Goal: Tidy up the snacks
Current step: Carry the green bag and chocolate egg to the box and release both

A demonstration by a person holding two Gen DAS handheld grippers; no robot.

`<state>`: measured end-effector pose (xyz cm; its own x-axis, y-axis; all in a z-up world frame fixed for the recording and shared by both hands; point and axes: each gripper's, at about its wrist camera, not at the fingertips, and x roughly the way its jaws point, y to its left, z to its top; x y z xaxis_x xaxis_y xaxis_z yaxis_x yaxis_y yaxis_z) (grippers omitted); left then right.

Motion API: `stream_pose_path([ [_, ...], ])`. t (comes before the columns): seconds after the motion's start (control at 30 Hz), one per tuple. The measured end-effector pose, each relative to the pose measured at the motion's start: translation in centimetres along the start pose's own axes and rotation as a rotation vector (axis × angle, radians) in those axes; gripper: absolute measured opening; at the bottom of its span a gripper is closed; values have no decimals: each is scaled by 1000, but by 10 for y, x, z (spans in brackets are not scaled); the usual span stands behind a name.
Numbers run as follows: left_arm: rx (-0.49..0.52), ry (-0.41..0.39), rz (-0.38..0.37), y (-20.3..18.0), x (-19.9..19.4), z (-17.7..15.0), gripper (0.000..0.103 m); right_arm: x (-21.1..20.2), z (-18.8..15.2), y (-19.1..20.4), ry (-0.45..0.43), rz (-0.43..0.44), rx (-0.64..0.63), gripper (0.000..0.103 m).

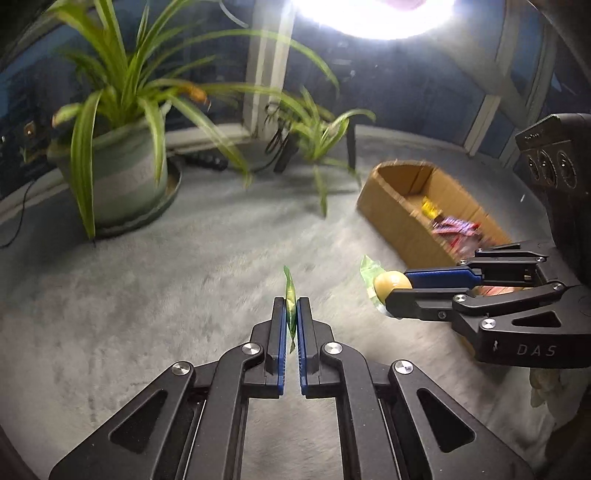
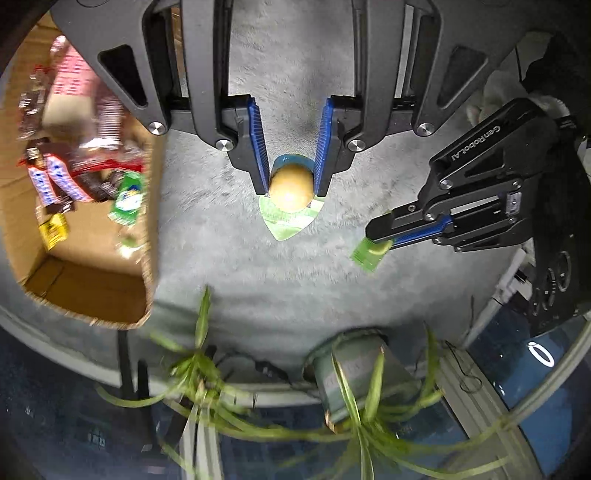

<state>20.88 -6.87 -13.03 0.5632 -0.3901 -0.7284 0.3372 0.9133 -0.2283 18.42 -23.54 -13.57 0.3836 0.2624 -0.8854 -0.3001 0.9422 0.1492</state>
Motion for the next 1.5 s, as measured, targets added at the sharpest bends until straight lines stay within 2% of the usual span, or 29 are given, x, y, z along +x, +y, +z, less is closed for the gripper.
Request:
stream_pose_path([
  [0.2, 20, -50, -36, -21, -9, 26, 4, -40, 8, -27, -75, -44, 27, 25],
  [0.47, 59, -80, -71, -63, 4, 58, 4, -70, 13, -80, -123, -120, 80, 25],
  [0.6, 54, -82, -98, -84, 21, 74, 4, -72, 17, -106, -128, -153, 101, 25],
  [0.9, 56, -45, -127, -120, 56, 86, 4, -66, 17, -143, -103, -183, 123, 25],
  [1.33, 77, 3, -112, -138, 79, 91, 4, -56, 12, -161, -74, -170, 141, 28],
  [1.5, 92, 5, -106, -144, 81, 93, 9, -59, 11, -163, -81, -179, 146, 30],
])
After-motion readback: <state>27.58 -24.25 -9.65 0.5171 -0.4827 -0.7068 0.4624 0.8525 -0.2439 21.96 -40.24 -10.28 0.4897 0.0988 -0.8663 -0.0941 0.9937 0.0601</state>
